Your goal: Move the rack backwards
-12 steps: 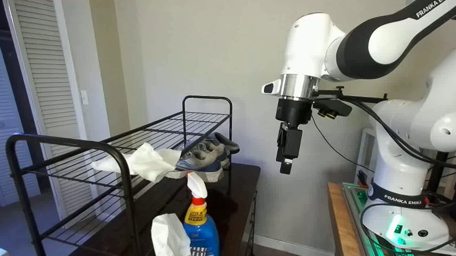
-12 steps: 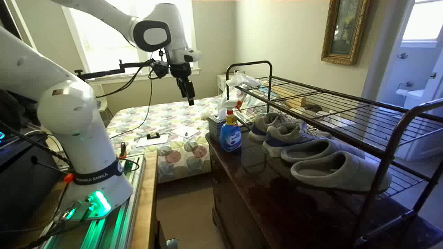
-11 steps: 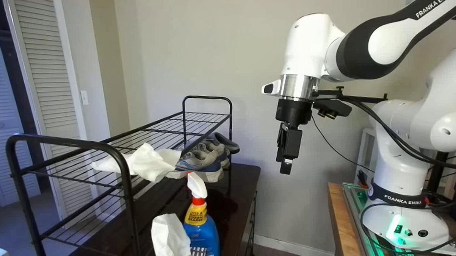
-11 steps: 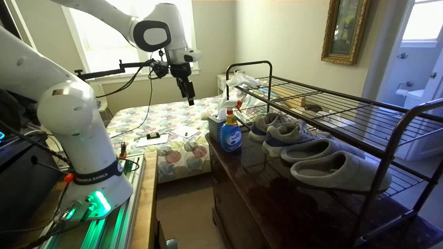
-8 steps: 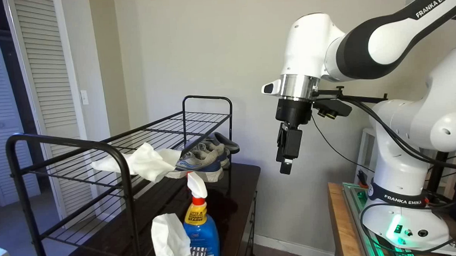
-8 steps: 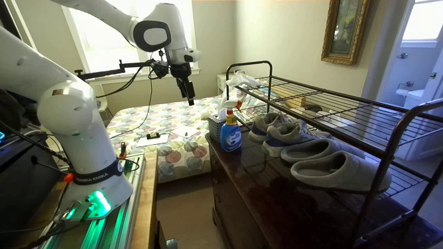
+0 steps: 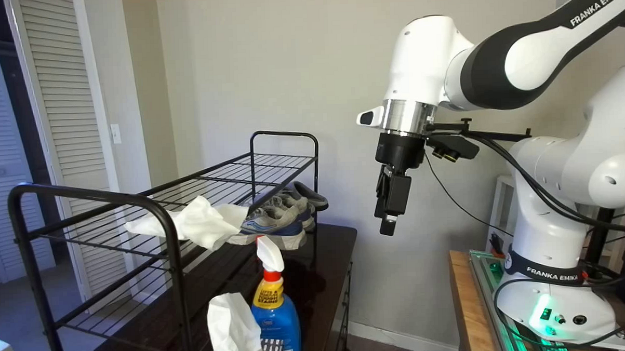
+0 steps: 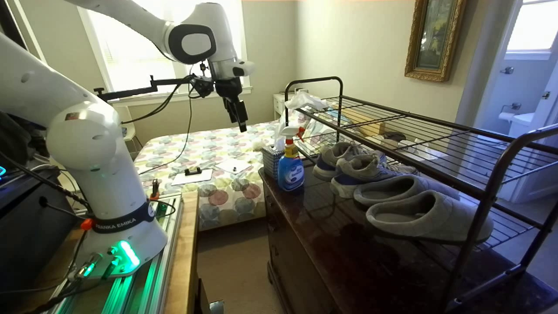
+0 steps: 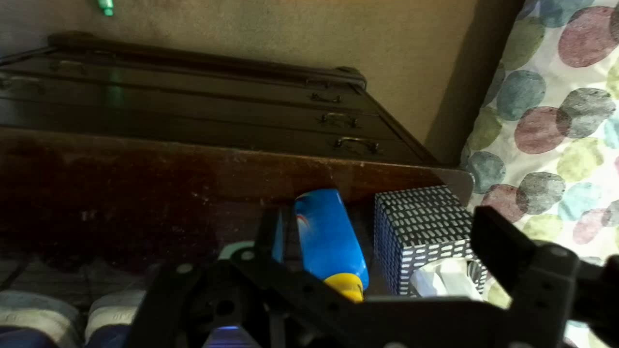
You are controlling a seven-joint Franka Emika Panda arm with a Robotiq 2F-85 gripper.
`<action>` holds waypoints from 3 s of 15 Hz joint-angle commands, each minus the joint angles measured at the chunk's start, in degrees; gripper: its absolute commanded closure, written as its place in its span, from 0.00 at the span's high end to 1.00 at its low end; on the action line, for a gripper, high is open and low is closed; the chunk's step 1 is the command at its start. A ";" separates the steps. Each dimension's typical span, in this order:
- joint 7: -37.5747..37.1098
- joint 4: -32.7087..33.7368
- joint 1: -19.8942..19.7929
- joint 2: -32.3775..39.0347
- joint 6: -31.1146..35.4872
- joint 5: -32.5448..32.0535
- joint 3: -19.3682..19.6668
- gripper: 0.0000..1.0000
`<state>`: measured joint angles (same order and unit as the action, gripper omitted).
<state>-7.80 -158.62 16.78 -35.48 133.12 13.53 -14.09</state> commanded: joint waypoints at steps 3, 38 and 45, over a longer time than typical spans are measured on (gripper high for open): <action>2.37 8.63 -8.15 8.27 8.14 -17.81 -2.58 1.00; 90.90 51.47 -9.75 41.78 4.56 -23.05 6.12 1.00; 97.44 51.62 -10.33 44.15 4.60 -23.90 6.15 1.00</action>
<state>87.77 -108.25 6.70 7.05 138.74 -9.63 -7.67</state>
